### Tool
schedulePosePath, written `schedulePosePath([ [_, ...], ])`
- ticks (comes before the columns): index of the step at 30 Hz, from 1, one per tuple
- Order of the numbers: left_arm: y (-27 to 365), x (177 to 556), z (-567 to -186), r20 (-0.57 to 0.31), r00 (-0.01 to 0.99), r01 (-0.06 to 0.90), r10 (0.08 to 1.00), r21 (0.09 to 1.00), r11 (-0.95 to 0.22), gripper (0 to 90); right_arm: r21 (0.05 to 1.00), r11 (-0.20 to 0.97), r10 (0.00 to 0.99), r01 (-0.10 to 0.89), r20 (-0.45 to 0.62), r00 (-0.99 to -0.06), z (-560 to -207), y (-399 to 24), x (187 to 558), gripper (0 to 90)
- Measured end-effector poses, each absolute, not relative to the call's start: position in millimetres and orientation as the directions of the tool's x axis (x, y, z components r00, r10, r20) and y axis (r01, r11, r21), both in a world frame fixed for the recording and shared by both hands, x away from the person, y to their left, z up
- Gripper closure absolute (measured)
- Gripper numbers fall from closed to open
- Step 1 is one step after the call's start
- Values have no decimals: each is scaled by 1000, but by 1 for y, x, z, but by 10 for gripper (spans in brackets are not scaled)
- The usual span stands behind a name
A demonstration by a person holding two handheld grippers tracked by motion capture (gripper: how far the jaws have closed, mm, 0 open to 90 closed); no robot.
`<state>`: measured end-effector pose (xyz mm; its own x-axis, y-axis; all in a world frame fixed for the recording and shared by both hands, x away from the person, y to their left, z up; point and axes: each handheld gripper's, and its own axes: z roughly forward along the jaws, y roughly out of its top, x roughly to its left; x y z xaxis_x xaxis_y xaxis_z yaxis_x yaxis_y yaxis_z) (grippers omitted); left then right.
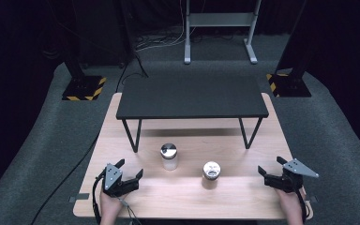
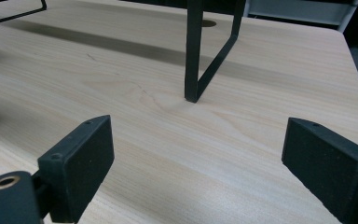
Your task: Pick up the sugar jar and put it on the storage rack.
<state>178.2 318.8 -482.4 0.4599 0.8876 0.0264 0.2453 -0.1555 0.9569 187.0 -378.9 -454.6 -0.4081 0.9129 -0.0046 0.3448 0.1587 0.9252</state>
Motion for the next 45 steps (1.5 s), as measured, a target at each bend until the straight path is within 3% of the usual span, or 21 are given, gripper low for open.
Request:
schedulePosePath([
  [45, 319, 180, -481, 19, 456, 258, 890, 954, -153, 133, 914, 169, 910, 368, -2, -414, -454, -377, 191, 80],
])
